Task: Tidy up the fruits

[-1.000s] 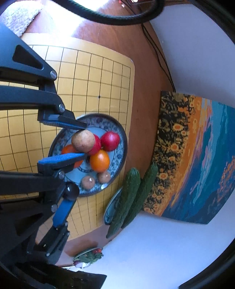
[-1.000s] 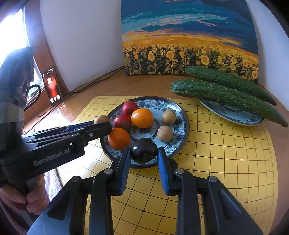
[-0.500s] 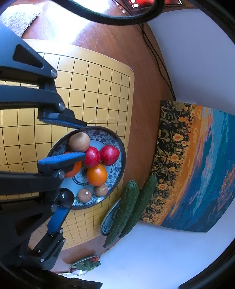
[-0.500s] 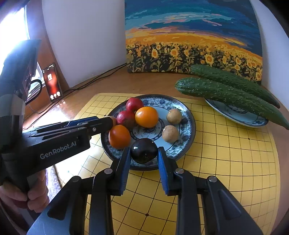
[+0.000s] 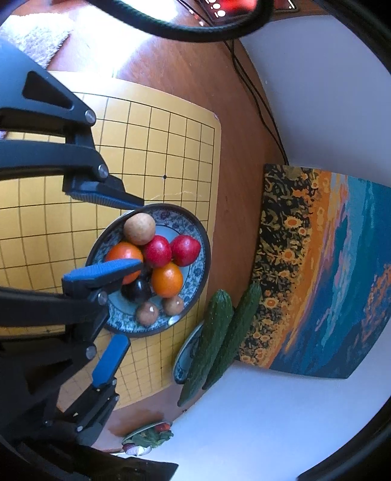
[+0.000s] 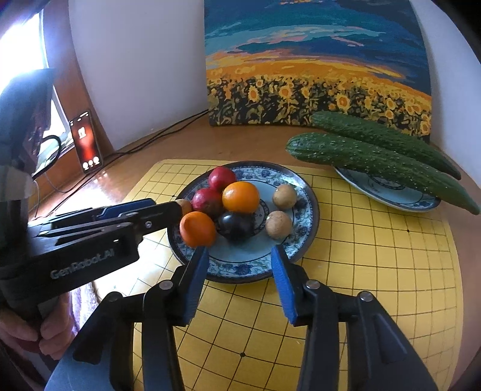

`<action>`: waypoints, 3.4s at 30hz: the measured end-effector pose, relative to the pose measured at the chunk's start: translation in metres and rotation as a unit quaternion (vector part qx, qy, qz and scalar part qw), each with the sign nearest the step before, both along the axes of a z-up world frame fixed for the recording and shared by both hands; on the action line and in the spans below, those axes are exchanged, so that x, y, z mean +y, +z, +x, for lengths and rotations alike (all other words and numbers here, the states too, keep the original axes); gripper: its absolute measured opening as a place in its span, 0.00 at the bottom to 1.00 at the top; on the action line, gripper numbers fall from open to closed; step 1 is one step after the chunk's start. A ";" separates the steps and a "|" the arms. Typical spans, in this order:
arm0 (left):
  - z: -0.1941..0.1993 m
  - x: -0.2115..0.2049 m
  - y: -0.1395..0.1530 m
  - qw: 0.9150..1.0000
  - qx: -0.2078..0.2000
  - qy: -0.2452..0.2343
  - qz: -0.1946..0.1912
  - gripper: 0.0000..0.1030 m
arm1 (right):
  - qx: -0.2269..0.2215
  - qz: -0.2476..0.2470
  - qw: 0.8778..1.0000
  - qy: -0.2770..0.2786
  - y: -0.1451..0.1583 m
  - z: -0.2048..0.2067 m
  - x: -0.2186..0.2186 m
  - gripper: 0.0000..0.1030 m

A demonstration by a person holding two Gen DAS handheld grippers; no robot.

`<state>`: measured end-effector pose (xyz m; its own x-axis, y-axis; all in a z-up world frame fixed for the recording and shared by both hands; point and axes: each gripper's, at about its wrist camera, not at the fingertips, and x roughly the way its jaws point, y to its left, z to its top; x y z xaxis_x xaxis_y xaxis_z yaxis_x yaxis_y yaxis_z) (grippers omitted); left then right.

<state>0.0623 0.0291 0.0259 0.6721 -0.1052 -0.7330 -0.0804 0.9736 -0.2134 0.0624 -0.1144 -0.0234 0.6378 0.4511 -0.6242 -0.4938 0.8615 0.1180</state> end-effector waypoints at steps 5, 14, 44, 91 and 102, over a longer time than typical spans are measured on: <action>-0.010 -0.005 0.005 1.000 0.003 -0.001 0.011 0.37 | 0.006 0.002 1.000 -0.010 0.000 -0.007 -0.009 0.43; -0.027 -0.019 -0.003 0.999 0.023 0.002 0.032 0.51 | 0.012 -0.007 0.999 -0.042 -0.006 -0.017 -0.031 0.50; -0.027 -0.034 -0.026 0.996 0.056 0.019 0.069 0.61 | 0.022 -0.044 0.996 -0.074 -0.025 -0.012 -0.037 0.58; -0.027 -0.033 -0.028 0.995 0.057 0.023 0.084 0.61 | 0.021 -0.045 0.996 -0.071 -0.026 -0.013 -0.034 0.62; -0.027 -0.034 -0.028 0.994 0.057 0.023 0.086 0.61 | 0.021 -0.045 0.996 -0.071 -0.027 -0.013 -0.034 0.62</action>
<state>0.0353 -0.0048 -0.0025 0.5843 0.0580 -0.8094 -0.1398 0.9897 -0.0300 0.0493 -0.1483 -0.0500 0.6639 0.2986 -0.6856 -0.3621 0.9305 0.0547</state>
